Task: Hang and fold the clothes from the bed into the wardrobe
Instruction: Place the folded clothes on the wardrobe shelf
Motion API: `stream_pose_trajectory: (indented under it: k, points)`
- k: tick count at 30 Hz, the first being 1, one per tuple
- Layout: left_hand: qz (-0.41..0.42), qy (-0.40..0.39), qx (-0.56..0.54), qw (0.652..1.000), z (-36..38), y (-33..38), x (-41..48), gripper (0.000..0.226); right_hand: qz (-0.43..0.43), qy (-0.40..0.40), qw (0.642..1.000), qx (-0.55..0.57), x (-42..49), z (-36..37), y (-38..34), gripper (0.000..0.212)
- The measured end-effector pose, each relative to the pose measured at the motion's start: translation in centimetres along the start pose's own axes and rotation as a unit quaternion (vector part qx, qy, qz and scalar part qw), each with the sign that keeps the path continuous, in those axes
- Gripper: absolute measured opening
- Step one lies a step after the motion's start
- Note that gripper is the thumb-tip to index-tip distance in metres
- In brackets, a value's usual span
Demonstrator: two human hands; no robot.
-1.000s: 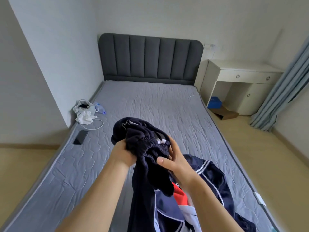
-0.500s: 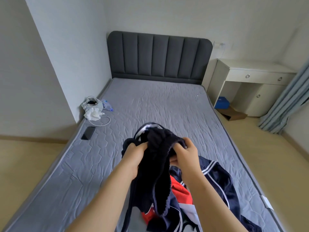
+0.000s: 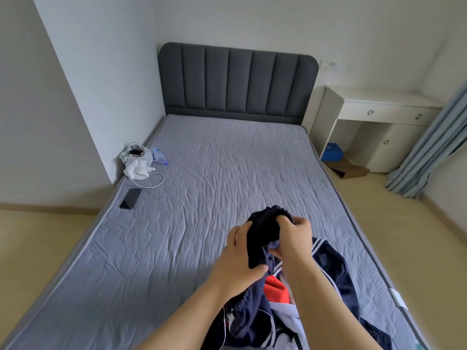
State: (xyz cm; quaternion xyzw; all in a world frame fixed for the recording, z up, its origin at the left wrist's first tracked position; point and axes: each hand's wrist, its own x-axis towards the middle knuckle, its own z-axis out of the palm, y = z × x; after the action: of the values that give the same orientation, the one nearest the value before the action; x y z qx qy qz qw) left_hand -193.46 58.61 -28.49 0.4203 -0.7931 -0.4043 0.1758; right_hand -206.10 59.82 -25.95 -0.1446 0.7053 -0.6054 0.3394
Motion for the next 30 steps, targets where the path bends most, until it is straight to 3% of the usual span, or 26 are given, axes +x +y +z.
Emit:
stream_pose_trajectory:
  k: [3,6,8,10,16,21,26,30]
  points:
    - [-0.078,0.05,0.103,0.99,0.1,-0.9,0.4,0.069,-0.018,0.016,1.0,0.015,-0.1,-0.4,-0.1,0.014]
    - [-0.131,0.038,0.184,0.973,-1.0,-2.3,1.2,0.038,-0.03,0.041,0.999,0.019,-0.2,-1.2,-0.4,0.011]
    - [-0.151,0.058,0.19,0.968,-2.1,-3.2,1.8,0.022,-0.058,0.039,0.998,-0.009,-0.1,-1.7,-0.4,0.019]
    - [-0.152,0.111,0.144,0.971,-3.1,-3.6,2.5,0.024,-0.077,0.036,0.996,-0.04,-0.1,-2.0,-0.4,0.022]
    - [-0.08,0.214,0.006,0.973,-5.8,-1.7,4.0,0.017,-0.147,0.015,0.983,-0.113,0.0,-2.2,-1.2,0.034]
    - [-0.021,0.285,-0.031,0.958,-10.1,1.3,5.5,0.007,-0.225,0.025,0.966,-0.123,0.3,-1.5,-4.5,0.011]
    - [0.075,0.351,-0.027,0.933,-15.9,6.4,7.3,0.008,-0.322,0.061,0.941,-0.082,0.6,-1.3,-12.0,0.022]
    - [0.156,0.372,0.025,0.914,-21.5,10.5,8.0,0.011,-0.383,0.005,0.924,-0.014,0.3,-2.1,-18.2,0.013]
